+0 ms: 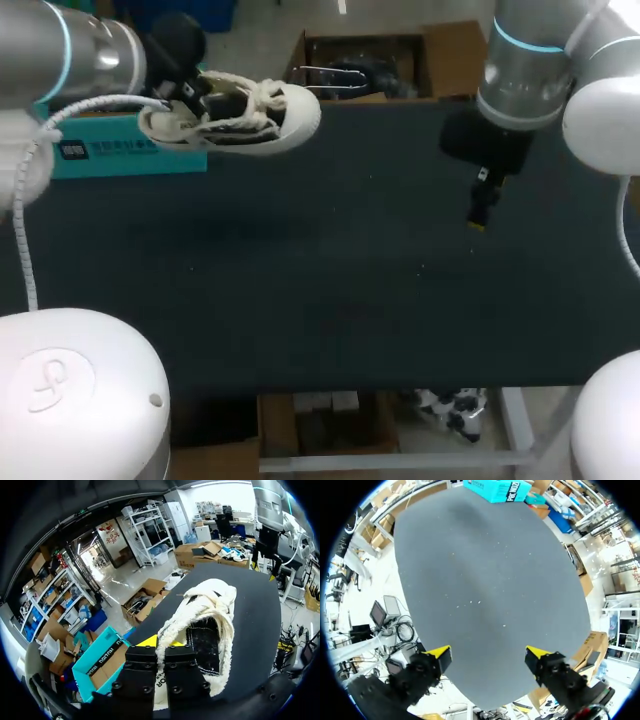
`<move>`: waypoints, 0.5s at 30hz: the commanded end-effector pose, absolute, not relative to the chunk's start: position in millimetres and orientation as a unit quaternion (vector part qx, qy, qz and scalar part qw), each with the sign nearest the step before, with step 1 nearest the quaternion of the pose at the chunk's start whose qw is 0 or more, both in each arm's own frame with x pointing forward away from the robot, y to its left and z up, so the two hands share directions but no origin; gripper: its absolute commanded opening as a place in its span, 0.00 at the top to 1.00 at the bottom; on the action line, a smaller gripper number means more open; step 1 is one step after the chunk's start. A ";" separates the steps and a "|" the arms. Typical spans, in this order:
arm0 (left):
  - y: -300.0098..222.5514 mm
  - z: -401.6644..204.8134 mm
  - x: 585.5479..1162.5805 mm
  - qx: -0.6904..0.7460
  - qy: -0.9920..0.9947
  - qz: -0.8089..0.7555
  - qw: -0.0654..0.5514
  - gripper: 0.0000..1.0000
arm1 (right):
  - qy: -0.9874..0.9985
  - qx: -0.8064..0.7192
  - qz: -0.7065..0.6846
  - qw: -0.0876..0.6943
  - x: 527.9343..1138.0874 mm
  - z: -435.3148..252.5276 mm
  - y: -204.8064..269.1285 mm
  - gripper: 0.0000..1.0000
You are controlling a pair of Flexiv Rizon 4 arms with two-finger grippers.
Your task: Open the shoe tongue, take the insole out of the shoe, put the insole back into the shoe, and pack the shoe into the shoebox
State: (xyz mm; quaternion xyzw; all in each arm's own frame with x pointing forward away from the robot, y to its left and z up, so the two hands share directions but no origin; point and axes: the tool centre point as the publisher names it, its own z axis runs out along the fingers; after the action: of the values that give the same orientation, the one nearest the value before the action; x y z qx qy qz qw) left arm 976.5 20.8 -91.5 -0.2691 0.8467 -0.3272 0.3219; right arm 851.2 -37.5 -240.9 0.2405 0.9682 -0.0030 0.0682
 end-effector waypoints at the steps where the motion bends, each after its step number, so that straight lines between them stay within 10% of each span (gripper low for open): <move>1: 102.8 -44.2 991.3 -0.253 0.854 -0.346 0.294 1.00 | 0.968 0.241 -0.004 0.068 850.7 -240.2 -37.1 0.00; 15: 234.1 -55.6 1095.0 -0.310 0.841 -0.335 0.290 1.00 | 0.990 0.123 -0.021 0.073 865.2 -224.8 -31.6 0.00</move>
State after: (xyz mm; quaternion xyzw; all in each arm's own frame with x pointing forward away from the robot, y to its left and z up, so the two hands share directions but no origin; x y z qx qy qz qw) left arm 1050.1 207.6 -57.5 -0.3137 0.8336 -0.3320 0.3107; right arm 859.8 -34.8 -233.9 0.1783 0.9807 -0.0069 0.0802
